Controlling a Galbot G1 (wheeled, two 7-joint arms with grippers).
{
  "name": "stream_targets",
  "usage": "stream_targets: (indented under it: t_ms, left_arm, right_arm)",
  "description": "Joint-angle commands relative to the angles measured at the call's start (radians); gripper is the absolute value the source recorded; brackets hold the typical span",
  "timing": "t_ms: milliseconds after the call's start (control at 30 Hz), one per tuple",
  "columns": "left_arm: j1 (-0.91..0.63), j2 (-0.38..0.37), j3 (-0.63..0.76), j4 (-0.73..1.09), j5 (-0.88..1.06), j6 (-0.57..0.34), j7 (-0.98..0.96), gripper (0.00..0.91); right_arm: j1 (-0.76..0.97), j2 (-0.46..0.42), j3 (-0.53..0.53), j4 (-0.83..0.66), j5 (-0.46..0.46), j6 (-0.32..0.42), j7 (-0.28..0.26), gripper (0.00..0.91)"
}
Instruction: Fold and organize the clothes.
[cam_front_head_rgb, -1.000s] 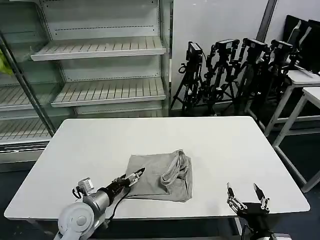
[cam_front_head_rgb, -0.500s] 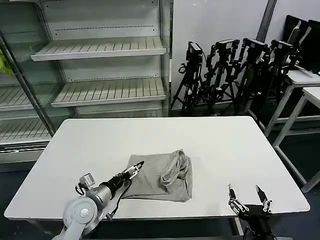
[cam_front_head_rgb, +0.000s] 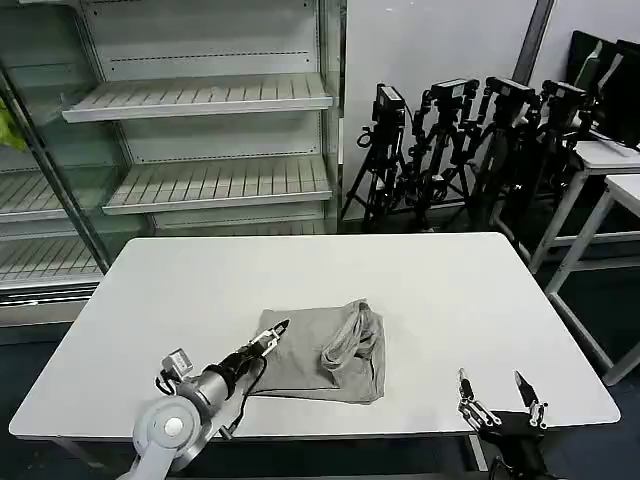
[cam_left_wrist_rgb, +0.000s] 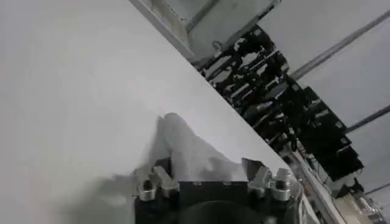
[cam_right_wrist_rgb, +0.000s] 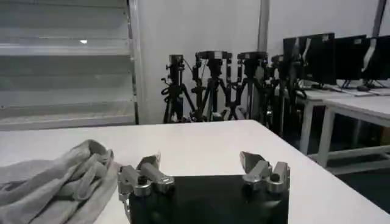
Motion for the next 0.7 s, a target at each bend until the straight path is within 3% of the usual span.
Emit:
stream_targets:
  t_ms: [33,500,700]
  left_arm:
    - [0.014,-0.028,0.004,0.006,-0.01,-0.023,-0.009,0.02]
    - [0.016,-0.045,-0.051,-0.004,-0.072,-0.04,-0.025,0.02]
    - [0.032,-0.001,-0.143,-0.033,-0.133,-0.031,-0.028,0.02]
  right_arm:
    - [-0.006,0.003,0.0,0.012,-0.002,0.0,0.002,0.907]
    - [-0.009,0.013,-0.002,0.022,-0.002,0.0,0.003,0.907]
    - [-0.006,0.013,-0.001,0.026,-0.001,-0.001,0.003,0.907]
